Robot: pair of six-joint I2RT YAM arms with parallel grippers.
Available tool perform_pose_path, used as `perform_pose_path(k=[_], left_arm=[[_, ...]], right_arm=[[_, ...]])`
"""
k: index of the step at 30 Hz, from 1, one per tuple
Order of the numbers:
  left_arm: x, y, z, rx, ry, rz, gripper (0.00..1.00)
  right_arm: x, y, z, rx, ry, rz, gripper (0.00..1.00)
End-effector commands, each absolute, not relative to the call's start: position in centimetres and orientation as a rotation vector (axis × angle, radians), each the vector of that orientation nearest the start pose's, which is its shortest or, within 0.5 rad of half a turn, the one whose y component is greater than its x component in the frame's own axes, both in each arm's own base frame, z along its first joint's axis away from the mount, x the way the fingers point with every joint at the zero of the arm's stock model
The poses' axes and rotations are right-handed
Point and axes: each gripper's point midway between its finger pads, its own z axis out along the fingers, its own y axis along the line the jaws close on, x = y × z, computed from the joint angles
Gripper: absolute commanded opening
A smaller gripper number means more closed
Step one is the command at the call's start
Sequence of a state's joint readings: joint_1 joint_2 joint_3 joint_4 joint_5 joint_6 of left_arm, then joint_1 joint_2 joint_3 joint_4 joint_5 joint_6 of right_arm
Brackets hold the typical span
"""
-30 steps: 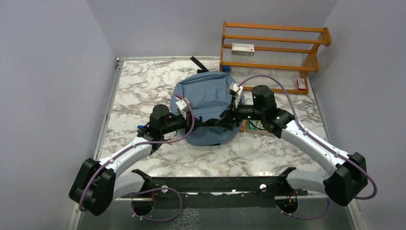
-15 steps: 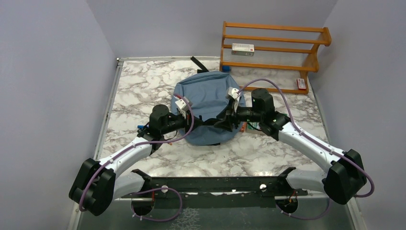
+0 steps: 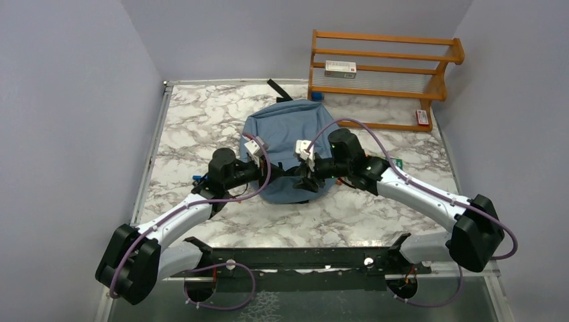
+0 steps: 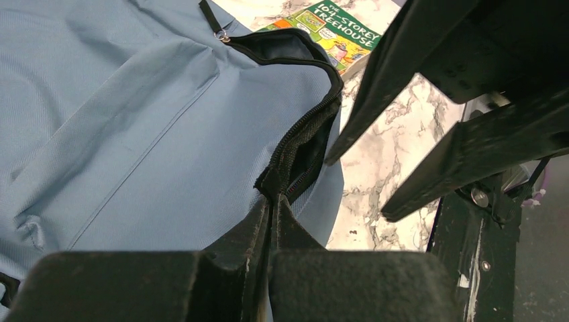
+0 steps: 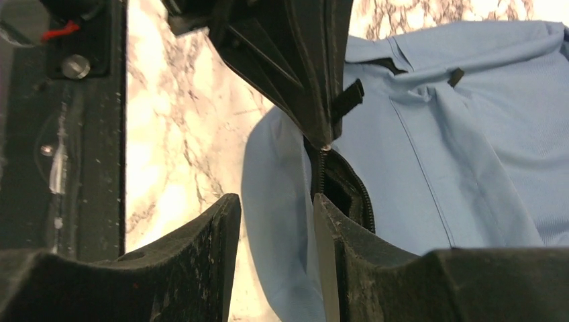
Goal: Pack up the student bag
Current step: Unzip the student bag at the center of the board.
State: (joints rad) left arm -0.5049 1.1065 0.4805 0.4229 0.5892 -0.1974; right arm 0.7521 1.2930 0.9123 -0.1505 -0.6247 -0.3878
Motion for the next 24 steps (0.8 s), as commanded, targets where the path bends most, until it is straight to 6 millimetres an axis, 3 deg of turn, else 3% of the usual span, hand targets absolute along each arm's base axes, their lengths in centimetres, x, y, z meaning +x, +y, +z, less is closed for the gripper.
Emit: perform_pose_path(k=[1, 6, 11, 16, 24], left_arm=[[25.0, -25.1, 18.6, 0.695, 1.642, -0.983, 0.00], [24.9, -25.0, 18.6, 0.694, 1.642, -0.985, 0.00], [24.9, -25.0, 18.7, 0.695, 1.639, -0.987, 0.00], [24.8, -25.0, 18.8, 0.690, 1.636, -0.987, 0.00], [25.2, -24.2, 18.5, 0.606, 1.666, -0.959, 0.00]], right_arm=[[22.9, 31.8, 17.2, -1.495, 1.560, 0.712, 0.48], [24.2, 31.8, 16.5, -1.500, 1.578, 0.642, 0.48], [24.2, 32.1, 15.5, -1.533, 1.610, 0.649, 0.46], [24.3, 32.1, 14.4, -1.548, 1.646, 0.651, 0.33], [24.1, 31.2, 14.2, -1.507, 1.715, 0.633, 0.01]])
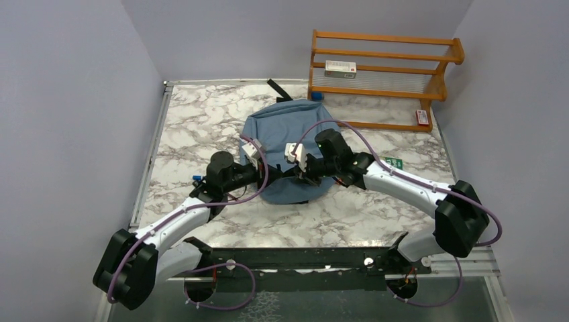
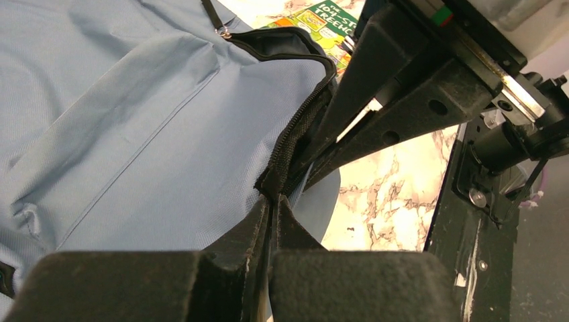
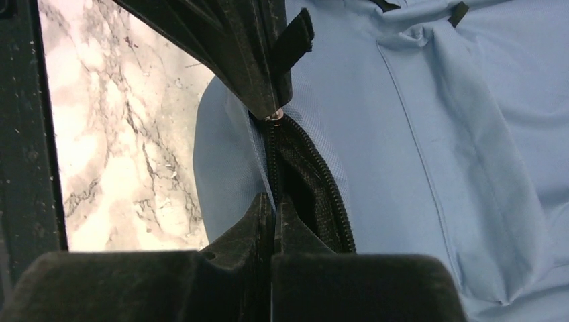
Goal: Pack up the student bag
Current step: Unzip the student bag at the center of the board.
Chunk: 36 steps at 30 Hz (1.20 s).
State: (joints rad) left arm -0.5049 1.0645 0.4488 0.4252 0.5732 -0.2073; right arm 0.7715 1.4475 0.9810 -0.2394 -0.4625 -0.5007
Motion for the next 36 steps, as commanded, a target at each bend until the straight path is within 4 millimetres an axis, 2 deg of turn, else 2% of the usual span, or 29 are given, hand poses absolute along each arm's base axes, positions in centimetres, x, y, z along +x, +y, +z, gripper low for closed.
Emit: perform_pose_path(k=[1, 8, 14, 20, 26, 33, 36], left_arm=[[25.4, -23.9, 18.3, 0.582, 1.677, -0.945, 0.00], [26.8, -21.1, 17.2, 0.359, 1.764, -0.818, 0.00], [27.9, -18.5, 16.9, 0.228, 1.805, -0.689, 0.00], [30.0, -15.7, 17.3, 0.135, 1.808, -0.540, 0.00], [33.0, -13.2, 17.0, 0.097, 1.844, -0.420, 0.00], [35.6, -9.9, 16.2, 0.028, 1.894, -0.386, 0.00], [36.3, -9.4, 16.0, 0.025, 1.890, -0.398, 0.00]], right_arm=[[24.1, 31.1, 14.4, -1.483, 1.722, 0.632, 0.01], [23.9, 29.4, 15.4, -1.310, 1.767, 0.595, 0.00], [23.8, 27.5, 14.8, -1.247, 1.844, 0.526, 0.01], [23.1, 26.4, 13.6, -1.259, 1.918, 0.503, 0.01], [22.5, 25.8, 13.8, -1.273, 1.926, 0.500, 0.00], [21.7, 25.4, 13.8, -1.280, 1.925, 0.518, 0.01], [21.0, 25.4, 13.9, -1.299, 1.913, 0.549, 0.00]])
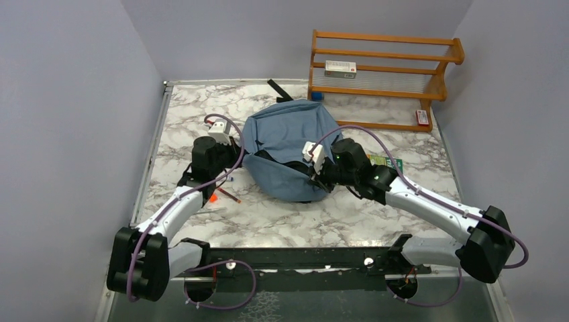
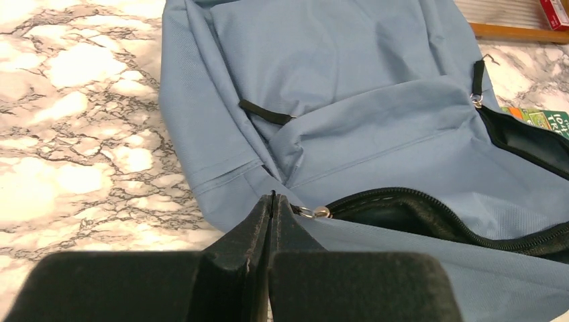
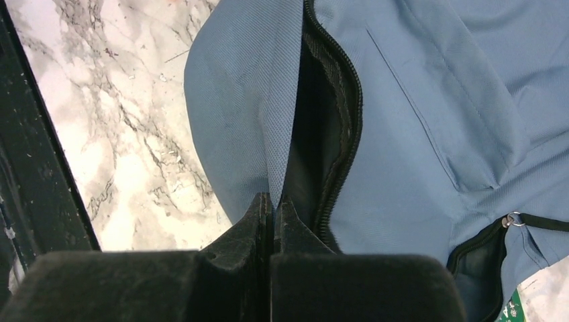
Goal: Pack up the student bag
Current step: Unzip the student bag at the center of the board.
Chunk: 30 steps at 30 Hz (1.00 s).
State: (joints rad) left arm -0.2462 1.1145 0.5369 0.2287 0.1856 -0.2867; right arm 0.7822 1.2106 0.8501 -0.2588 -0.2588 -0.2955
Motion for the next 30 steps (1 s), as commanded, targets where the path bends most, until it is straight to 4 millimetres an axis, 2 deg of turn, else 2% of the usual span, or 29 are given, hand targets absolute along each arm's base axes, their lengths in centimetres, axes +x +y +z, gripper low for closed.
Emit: perform_pose_path(k=[1, 8, 10, 15, 21, 24, 27, 30], left_arm=[[36.5, -9.4, 15.8, 0.027, 1.891, -0.408, 0.00], [39.0, -10.1, 14.3, 0.034, 1.916, -0.463, 0.00], [40.2, -9.8, 13.3, 0.016, 1.943, -0.446, 0.00], [42.7, -8.6, 12.6, -0.053, 1.964, -0.401, 0.00], [43.9, -8.1, 13.8, -0.024, 1.923, -0.394, 0.00], [44.2, -6.7, 13.8, -0.050, 1.919, -0.347, 0.00], [44.4, -6.6, 14.0, -0.050, 1.915, -0.386, 0.00], [43.9, -8.3, 14.8, 0.015, 1.891, -0.488, 0.00]], right_arm=[[20.7, 25.6, 14.0, -1.314, 1.902, 0.568, 0.00], [17.7, 26.7, 14.8, -1.453, 1.813, 0.748, 0.00], [17.5, 26.8, 14.9, -1.460, 1.803, 0.768, 0.00], [17.2, 26.6, 14.9, -1.455, 1.807, 0.771, 0.00], [17.6, 26.3, 15.4, -1.404, 1.810, 0.740, 0.00], [17.5, 26.3, 16.0, -1.391, 1.788, 0.752, 0.00], [17.6, 26.4, 16.0, -1.380, 1.786, 0.750, 0.01], [17.8, 26.6, 16.6, -1.369, 1.781, 0.756, 0.16]])
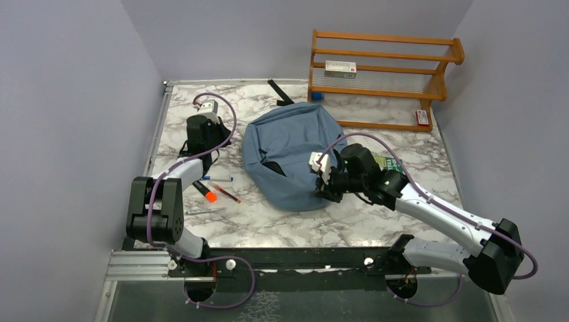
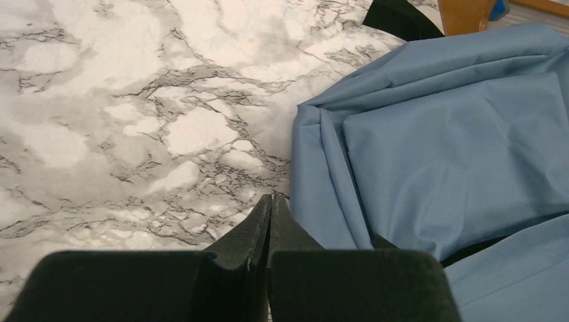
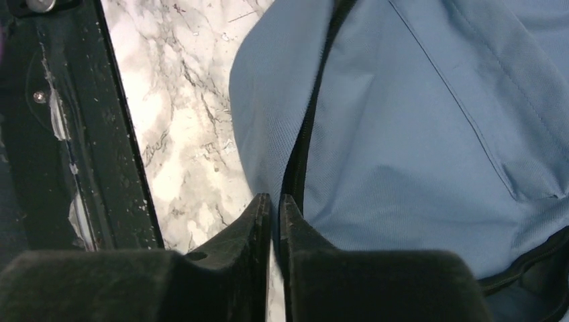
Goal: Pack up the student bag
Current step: Unzip the student bag at the center of the board.
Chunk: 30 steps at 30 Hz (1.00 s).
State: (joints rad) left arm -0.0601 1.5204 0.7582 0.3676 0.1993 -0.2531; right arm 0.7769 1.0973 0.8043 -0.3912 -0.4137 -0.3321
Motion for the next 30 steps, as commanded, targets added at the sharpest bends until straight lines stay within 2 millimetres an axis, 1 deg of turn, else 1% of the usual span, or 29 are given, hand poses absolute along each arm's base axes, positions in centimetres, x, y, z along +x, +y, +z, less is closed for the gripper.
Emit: perform_pose_path(k=[1, 2, 4, 6, 7, 9, 12, 14, 15, 16, 18, 20, 21, 25, 30], left_arm=[[43.7, -8.8, 15.2, 0.028, 1.882, -0.529, 0.00], [43.4, -9.5, 15.5, 0.039, 1.876, -0.573, 0.00], [42.7, -10.4, 15.8, 0.030, 1.877, -0.651, 0.00], [41.9, -11.0, 16.0, 0.004, 1.882, -0.714, 0.00], [41.5, -11.2, 16.1, -0.019, 1.884, -0.740, 0.00], [40.8, -11.4, 16.3, -0.075, 1.888, -0.782, 0.03], [39.7, -11.7, 16.4, -0.174, 1.905, -0.854, 0.10], [38.9, -11.7, 16.0, -0.242, 1.937, -0.881, 0.13], [38.5, -11.6, 15.4, -0.280, 1.971, -0.884, 0.15], [38.1, -11.5, 14.9, -0.309, 2.000, -0.883, 0.16], [37.4, -11.5, 14.3, -0.333, 2.050, -0.879, 0.16], [36.6, -11.5, 14.1, -0.346, 2.079, -0.876, 0.16], [36.3, -11.4, 13.9, -0.348, 2.087, -0.877, 0.16], [35.1, -11.4, 13.8, -0.348, 2.087, -0.880, 0.17], [34.0, -11.7, 13.1, -0.363, 2.106, -0.908, 0.20]], right_arm=[[17.8, 26.9, 17.0, -1.365, 1.771, 0.771, 0.23], [17.8, 27.2, 17.6, -1.355, 1.757, 0.787, 0.29], [17.6, 27.8, 18.9, -1.350, 1.718, 0.832, 0.37], [17.4, 28.5, 20.4, -1.329, 1.683, 0.874, 0.41], [17.7, 28.8, 21.0, -1.297, 1.678, 0.883, 0.43], [18.9, 29.2, 22.0, -1.219, 1.705, 0.869, 0.48], [21.3, 30.0, 22.5, -1.108, 1.799, 0.829, 0.49], [22.5, 31.0, 22.3, -1.084, 1.866, 0.826, 0.50], [23.2, 31.6, 21.5, -1.076, 1.918, 0.826, 0.51], [23.8, 32.2, 21.2, -1.066, 1.948, 0.830, 0.51], [24.5, 33.7, 20.5, -1.075, 1.980, 0.866, 0.51], [25.0, 35.1, 19.5, -1.049, 2.044, 0.910, 0.51], [25.3, 35.9, 19.4, -1.057, 2.054, 0.929, 0.52], [25.4, 38.1, 18.2, -1.090, 2.087, 0.978, 0.59], [24.8, 39.2, 16.2, -1.117, 2.139, 1.016, 0.62]])
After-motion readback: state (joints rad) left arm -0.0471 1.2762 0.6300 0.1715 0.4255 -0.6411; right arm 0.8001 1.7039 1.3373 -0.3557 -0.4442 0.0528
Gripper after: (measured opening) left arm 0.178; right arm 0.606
